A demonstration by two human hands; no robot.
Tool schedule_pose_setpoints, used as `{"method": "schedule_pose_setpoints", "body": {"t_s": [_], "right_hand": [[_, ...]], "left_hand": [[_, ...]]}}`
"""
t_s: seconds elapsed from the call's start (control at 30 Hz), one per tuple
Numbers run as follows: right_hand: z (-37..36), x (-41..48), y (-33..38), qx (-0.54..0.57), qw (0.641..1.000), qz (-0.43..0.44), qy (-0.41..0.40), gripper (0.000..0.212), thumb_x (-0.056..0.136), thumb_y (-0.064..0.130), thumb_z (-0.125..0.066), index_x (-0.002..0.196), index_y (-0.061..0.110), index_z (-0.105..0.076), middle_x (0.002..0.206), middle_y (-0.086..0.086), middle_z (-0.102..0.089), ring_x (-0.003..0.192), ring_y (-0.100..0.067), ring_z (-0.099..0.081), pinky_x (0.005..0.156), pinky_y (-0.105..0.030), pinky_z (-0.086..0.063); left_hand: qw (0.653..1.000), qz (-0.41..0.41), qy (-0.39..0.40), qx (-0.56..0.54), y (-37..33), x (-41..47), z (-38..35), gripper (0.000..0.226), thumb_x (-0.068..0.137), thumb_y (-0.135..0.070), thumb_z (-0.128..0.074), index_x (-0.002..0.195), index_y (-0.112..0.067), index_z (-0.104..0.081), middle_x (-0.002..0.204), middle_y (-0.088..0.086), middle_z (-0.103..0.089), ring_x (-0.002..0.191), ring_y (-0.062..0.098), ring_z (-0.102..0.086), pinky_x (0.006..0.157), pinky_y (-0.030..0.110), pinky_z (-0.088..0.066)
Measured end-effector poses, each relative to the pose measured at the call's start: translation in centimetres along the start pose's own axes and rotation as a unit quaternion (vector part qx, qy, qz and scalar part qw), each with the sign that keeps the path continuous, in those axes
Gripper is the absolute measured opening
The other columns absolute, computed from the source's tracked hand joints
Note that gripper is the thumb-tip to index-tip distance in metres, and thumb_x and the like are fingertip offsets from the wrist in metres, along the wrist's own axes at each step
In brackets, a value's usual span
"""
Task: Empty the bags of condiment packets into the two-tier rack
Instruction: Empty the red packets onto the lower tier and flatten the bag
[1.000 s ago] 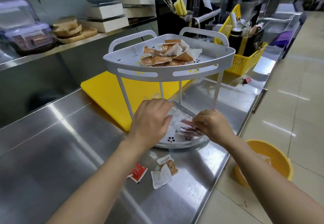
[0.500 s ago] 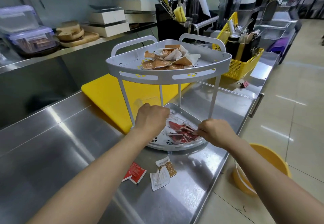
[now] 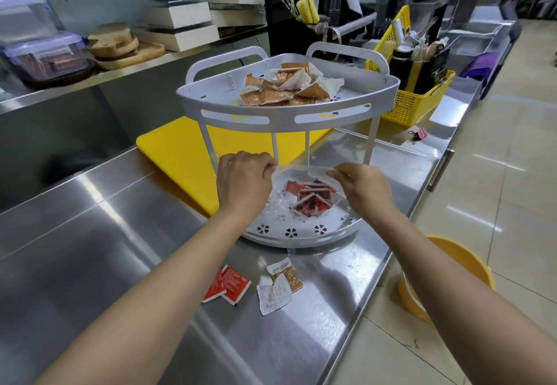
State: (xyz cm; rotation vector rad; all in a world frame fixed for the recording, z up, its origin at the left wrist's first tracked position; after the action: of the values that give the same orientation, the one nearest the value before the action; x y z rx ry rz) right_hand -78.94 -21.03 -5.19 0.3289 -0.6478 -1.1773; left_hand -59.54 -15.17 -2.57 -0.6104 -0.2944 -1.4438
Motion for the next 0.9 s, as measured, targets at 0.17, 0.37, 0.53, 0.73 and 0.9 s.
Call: {"method": "schedule_pose_setpoints", "body": {"t_s": [0.17,0.37,0.53,0.73,0.9], "right_hand": [[-0.6,-1.9,-1.1,0.357,0.88,-0.219,0.223,0.014,0.083,0.007,-0.062,0.095,0.001,-0.066,0.077,-0.018,-0.067,0.047,-0.016,-0.062,0.04,-0.024,-0.046],[-1.6,-5.5,-4.4,0.47,0.755,-0.309,0.336,0.03,0.077,0.022,-0.066,0.101,0.004,-0.063,0.087,-0.019,-0.068,0.06,-0.024,-0.07,0.045,-0.026,-0.056],[-4.0,-6.2,-4.3,0.502,0.697,-0.446,0.251,0.013,0.084,-0.001,-0.056,0.072,0.0,-0.061,0.044,-0.008,-0.059,0.035,-0.013,-0.058,0.036,-0.021,-0.051],[-3.2,-5.1,-3.1,0.576,0.623,-0.434,0.303,0.032,0.085,0.003,-0.042,0.054,0.01,-0.048,0.033,0.002,-0.046,0.023,-0.007,-0.039,0.028,-0.012,-0.033],[-0.5,-2.3,-1.1,0.606,0.671,-0.348,0.247,0.014,0.08,0.007,-0.052,0.071,0.009,-0.063,0.04,0.004,-0.05,0.031,-0.005,-0.043,0.036,-0.012,-0.039]], "left_hand": [[0.975,0.086,0.194,-0.064,1.2,-3.3,-0.3,0.018,0.09,-0.027,-0.05,0.084,-0.024,-0.067,0.093,-0.009,-0.069,0.099,0.013,-0.057,0.102,0.034,-0.013],[0.932,0.165,0.297,-0.129,3.3,-8.0,-0.5,0.039,0.078,-0.064,-0.051,0.078,-0.028,-0.065,0.08,-0.015,-0.064,0.084,0.0,-0.048,0.091,0.031,-0.022],[0.942,0.302,0.139,-0.049,4.6,-7.6,-1.2,0.045,0.073,-0.044,-0.071,0.101,-0.016,-0.051,0.111,0.005,-0.054,0.111,0.028,-0.047,0.091,0.04,-0.032],[0.647,0.561,0.281,-0.434,6.4,-6.7,-1.0,0.04,0.077,-0.032,-0.071,0.103,-0.009,-0.052,0.079,0.007,-0.069,0.07,0.017,-0.063,0.052,0.026,-0.055],[0.582,0.539,0.28,-0.541,7.2,-4.5,0.8,0.013,0.083,-0.019,-0.061,0.073,-0.011,-0.057,0.064,0.005,-0.073,0.071,0.017,-0.064,0.062,0.031,-0.049]]}}
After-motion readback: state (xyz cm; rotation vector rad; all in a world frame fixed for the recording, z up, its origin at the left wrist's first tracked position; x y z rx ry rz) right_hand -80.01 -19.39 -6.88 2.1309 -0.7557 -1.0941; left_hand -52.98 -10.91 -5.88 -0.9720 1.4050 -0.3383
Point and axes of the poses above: each hand's wrist, its own x-axis towards the middle knuckle, its own z-axis out of the back of the hand, y = z × x, the point moved 1 cm from there along x, towards the middle knuckle
